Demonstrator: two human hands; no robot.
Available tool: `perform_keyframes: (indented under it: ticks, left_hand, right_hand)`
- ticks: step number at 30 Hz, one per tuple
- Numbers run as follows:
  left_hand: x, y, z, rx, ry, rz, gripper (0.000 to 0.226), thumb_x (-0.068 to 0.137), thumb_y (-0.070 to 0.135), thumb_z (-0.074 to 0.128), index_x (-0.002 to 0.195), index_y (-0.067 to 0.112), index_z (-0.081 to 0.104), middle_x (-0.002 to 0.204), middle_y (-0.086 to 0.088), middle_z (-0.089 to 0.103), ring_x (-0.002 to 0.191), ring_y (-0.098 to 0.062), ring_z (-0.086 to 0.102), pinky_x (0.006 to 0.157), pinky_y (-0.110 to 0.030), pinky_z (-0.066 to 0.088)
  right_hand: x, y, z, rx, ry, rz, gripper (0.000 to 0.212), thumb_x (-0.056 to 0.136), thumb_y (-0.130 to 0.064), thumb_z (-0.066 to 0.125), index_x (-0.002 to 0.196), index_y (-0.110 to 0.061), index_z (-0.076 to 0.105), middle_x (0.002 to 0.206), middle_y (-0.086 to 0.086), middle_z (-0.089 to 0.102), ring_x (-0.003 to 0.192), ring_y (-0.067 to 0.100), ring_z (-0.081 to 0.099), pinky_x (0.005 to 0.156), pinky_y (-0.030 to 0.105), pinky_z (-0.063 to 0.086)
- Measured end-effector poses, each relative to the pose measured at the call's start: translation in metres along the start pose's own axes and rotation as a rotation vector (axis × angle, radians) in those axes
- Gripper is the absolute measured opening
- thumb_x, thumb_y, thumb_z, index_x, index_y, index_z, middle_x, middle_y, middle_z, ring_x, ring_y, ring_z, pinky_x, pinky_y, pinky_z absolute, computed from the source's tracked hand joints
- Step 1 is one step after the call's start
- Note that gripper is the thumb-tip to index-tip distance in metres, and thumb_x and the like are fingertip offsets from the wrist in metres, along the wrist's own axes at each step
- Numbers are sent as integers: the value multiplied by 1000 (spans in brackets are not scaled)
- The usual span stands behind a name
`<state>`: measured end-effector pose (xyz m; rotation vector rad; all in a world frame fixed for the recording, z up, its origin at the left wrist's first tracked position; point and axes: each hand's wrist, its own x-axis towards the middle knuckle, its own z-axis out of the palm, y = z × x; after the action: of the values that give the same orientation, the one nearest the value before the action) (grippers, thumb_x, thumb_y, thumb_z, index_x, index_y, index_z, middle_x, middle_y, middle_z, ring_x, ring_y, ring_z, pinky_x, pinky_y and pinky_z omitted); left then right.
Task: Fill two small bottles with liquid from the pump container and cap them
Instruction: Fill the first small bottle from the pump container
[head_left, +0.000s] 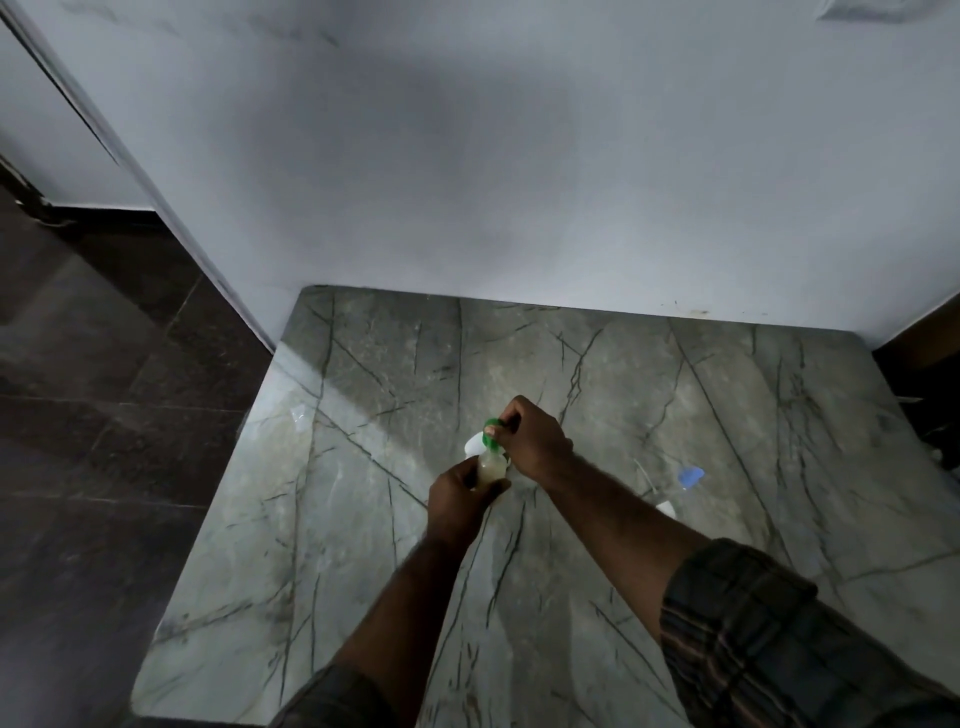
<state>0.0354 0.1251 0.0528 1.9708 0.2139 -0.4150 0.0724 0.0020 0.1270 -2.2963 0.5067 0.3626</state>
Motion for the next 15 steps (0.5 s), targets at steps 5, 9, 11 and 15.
perform_keyframes:
  ticks: [5, 9, 11, 15]
  left_hand:
    - [0, 6, -3, 1, 3, 12, 50, 79, 28, 83, 125, 15, 69, 107, -2, 76, 96, -17, 72, 90, -42, 60]
    - [1, 4, -2, -1, -6, 9, 50, 79, 26, 83, 125, 14, 69, 108, -2, 76, 97, -17, 72, 91, -41, 60]
    - [0, 1, -1, 2, -7, 2, 50, 79, 25, 83, 126, 13, 68, 108, -3, 76, 97, -17, 72, 91, -42, 60]
    - [0, 1, 1, -27, 1, 2, 51, 80, 26, 83, 127, 14, 67, 112, -3, 76, 101, -18, 71, 93, -43, 58]
  right_hand:
    - [3, -6, -8, 41, -22, -20, 22, 89, -36, 69, 98, -18, 60, 103, 2, 69, 102, 23, 64, 100, 50, 47]
    - [3, -1, -3, 55, -16, -28, 22, 89, -37, 68, 97, -18, 59, 98, 0, 68, 100, 23, 64, 99, 50, 47]
    - [2, 3, 1, 60, -18, -19, 23, 90, -37, 67, 98, -17, 59, 97, -1, 67, 100, 23, 64, 99, 51, 47]
    - [5, -2, -4, 43, -34, -25, 20, 89, -37, 68, 94, -21, 57, 102, 1, 69, 101, 23, 64, 100, 50, 48]
